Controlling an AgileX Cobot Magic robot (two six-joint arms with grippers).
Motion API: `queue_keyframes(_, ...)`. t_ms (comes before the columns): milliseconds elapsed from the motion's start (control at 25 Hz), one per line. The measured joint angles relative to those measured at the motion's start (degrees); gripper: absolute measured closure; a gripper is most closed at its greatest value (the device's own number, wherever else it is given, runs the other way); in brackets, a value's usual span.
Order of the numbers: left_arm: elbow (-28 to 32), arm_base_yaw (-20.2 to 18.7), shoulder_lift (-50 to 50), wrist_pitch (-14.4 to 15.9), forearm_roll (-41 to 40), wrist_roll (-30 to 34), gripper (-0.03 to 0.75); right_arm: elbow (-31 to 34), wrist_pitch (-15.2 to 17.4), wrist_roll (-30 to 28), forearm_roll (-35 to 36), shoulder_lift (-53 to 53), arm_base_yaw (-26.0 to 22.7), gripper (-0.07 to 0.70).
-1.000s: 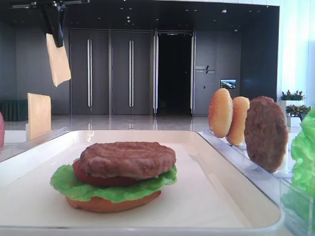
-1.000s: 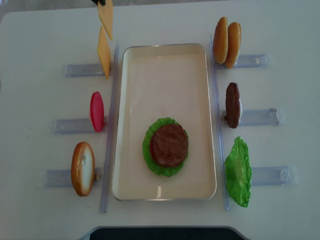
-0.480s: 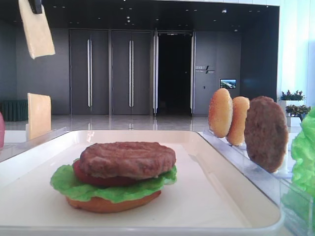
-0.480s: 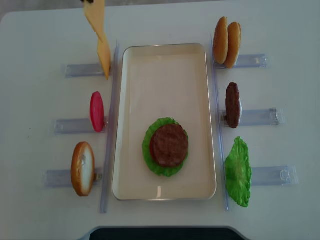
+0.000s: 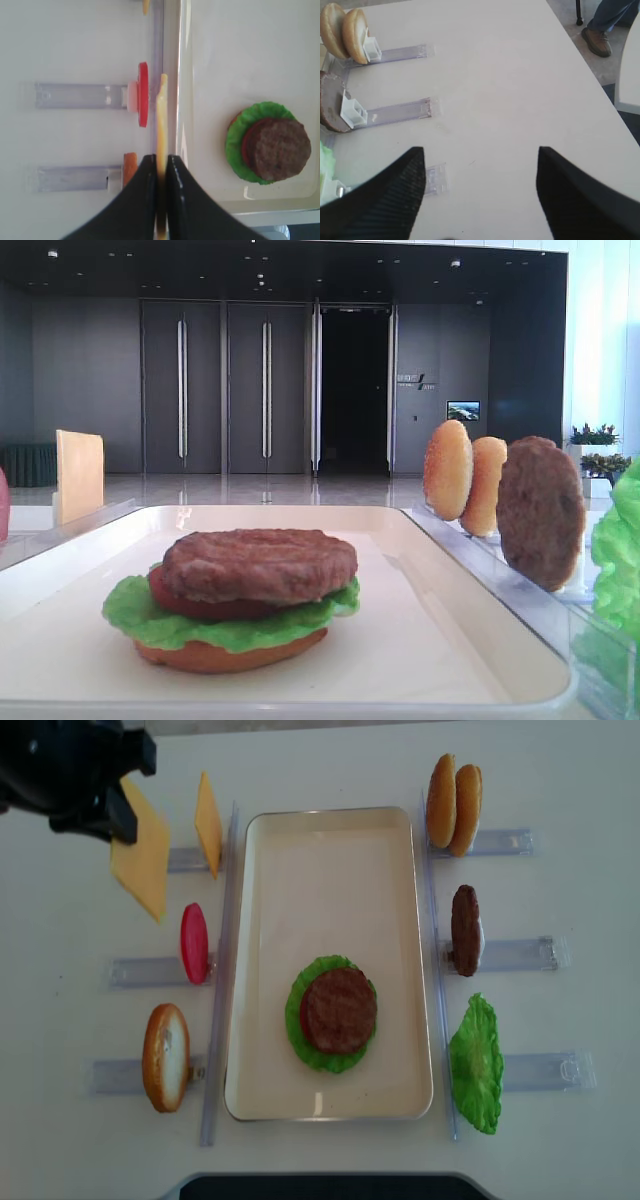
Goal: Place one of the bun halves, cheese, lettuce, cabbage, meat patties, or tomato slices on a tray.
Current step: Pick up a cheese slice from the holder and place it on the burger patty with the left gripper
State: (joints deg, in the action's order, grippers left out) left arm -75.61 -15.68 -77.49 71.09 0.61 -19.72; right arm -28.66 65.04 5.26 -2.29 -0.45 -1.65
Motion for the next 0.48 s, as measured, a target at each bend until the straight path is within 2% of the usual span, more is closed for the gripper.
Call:
queue_keyframes(200, 8.3, 0.0, 7.7, 0.0, 0.6, -0.1, 0.692, 0.0, 0.0, 0.0, 0.0, 0.0, 0.0, 0.150)
queue_keyframes(480, 15.2, 0.0, 12.9, 0.0, 2.0, -0.5, 0.692, 0.0, 0.0, 0.0, 0.0, 0.0, 0.0, 0.150)
